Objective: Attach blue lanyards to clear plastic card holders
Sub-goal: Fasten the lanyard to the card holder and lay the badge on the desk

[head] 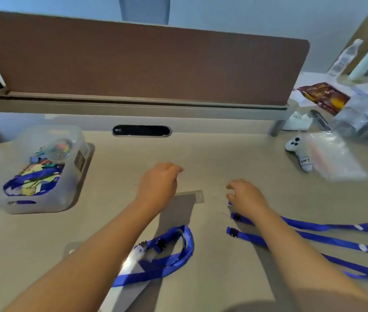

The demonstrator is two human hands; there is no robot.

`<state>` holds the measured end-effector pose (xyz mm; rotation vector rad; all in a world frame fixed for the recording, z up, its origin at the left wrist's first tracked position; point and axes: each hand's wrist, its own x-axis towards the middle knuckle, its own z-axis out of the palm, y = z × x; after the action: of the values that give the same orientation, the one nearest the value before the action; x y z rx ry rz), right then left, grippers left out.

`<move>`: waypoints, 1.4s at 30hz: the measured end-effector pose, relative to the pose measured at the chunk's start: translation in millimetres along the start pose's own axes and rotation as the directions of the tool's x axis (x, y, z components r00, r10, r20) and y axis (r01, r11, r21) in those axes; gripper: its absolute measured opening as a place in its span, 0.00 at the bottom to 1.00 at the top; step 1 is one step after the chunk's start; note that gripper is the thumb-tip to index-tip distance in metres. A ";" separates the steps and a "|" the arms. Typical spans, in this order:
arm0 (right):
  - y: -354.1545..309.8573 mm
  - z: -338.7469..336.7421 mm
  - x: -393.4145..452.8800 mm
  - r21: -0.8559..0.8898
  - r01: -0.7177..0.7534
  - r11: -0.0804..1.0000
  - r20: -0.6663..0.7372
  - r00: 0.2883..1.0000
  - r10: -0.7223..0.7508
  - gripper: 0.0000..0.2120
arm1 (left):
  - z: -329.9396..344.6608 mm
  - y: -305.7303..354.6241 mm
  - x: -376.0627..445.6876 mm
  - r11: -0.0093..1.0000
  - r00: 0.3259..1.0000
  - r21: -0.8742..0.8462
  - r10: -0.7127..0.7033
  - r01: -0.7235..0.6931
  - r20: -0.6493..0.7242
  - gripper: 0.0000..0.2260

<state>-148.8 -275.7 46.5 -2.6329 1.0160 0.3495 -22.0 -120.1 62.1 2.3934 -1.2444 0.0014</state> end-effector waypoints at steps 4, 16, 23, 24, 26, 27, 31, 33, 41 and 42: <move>28.5 18.2 10.6 0.032 -0.060 0.998 0.025 0.998 0.059 0.13 | 23.7 16.9 6.0 1.000 0.999 -0.005 -0.024 0.024 0.045 0.13; 34.6 40.1 42.2 0.080 -0.026 0.996 -0.022 0.999 0.028 0.09 | 41.8 7.2 20.9 0.988 0.983 0.030 -0.156 0.154 0.095 0.11; 20.3 -4.9 47.5 0.256 0.085 0.963 -0.299 0.954 -0.005 0.08 | 22.8 10.8 33.2 0.944 0.949 -0.091 -0.312 0.316 0.051 0.08; 15.1 -16.3 48.9 0.299 0.121 0.946 -0.342 0.940 -0.012 0.10 | 17.7 11.4 35.9 0.932 0.942 -0.139 -0.333 0.334 0.036 0.08; 2.3 -38.9 50.2 0.356 0.215 0.910 -0.422 0.905 -0.049 0.12 | 5.1 15.2 41.0 0.907 0.935 -0.242 -0.354 0.344 0.005 0.07; -5.1 -49.5 49.9 0.372 0.264 0.890 -0.457 0.887 -0.072 0.12 | -2.4 18.0 43.6 0.893 0.933 -0.296 -0.359 0.340 -0.011 0.08; -36.4 -82.0 38.9 0.457 0.371 0.808 -0.488 0.864 -0.120 0.14 | -33.4 24.6 51.7 0.771 0.910 -0.544 -0.414 0.332 -0.032 0.11; -51.5 -91.1 32.6 0.526 0.391 0.755 -0.462 0.877 -0.132 0.14 | -46.4 23.0 54.0 0.685 0.902 -0.648 -0.431 0.333 0.007 0.13; -100.4 -111.2 11.0 0.797 0.300 0.524 -0.236 0.953 -0.188 0.10 | -79.8 18.6 44.1 0.511 0.880 -0.803 -0.473 0.308 0.036 0.13; -104.6 -111.8 9.7 0.805 0.289 0.518 -0.218 0.956 -0.195 0.12 | -80.7 17.0 41.9 0.538 0.887 -0.791 -0.461 0.290 0.012 0.14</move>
<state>-57.2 -247.7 166.3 -1.8430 0.5769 -0.2998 5.6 -130.4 149.8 1.7478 -0.4251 -0.3561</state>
